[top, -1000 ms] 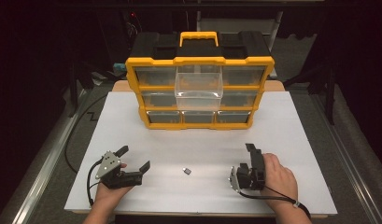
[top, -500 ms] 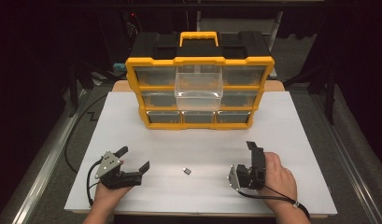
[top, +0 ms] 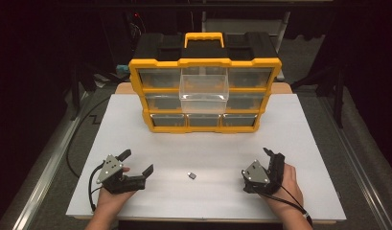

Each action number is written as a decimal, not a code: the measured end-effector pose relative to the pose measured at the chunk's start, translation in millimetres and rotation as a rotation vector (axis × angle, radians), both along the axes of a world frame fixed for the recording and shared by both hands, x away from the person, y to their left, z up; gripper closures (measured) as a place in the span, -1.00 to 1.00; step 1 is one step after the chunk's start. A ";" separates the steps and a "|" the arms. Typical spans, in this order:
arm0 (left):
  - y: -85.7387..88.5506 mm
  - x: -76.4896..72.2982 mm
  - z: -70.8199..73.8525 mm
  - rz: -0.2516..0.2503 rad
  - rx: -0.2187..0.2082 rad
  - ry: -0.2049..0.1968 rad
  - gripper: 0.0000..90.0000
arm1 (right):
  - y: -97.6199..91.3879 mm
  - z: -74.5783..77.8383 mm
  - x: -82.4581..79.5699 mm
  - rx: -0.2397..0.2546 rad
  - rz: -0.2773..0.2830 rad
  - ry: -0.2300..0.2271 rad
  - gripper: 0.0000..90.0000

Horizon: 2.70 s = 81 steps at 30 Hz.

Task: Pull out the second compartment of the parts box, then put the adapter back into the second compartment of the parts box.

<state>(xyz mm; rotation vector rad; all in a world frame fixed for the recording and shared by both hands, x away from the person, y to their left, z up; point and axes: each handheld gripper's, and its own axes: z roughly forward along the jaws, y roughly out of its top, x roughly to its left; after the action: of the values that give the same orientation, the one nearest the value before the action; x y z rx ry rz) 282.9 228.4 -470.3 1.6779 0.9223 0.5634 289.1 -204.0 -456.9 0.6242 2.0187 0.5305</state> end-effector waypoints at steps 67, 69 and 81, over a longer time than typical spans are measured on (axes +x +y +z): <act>-1.4 5.0 2.4 -0.020 0.010 -0.008 -0.99 | -16.6 -3.6 8.4 0.602 -0.025 0.344 -0.99; -1.3 4.8 2.3 -0.020 0.015 -0.009 -0.99 | -17.0 -3.6 8.6 0.610 -0.025 0.357 -1.00; -1.0 5.1 2.6 -0.016 0.008 -0.014 -0.99 | -5.8 -1.7 8.2 0.608 0.038 0.399 -0.98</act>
<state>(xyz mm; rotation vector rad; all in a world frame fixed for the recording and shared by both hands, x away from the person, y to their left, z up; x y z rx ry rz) 288.0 227.4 -467.7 1.6846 0.8969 0.5686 297.4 -209.8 -458.5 1.1277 2.2400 1.1352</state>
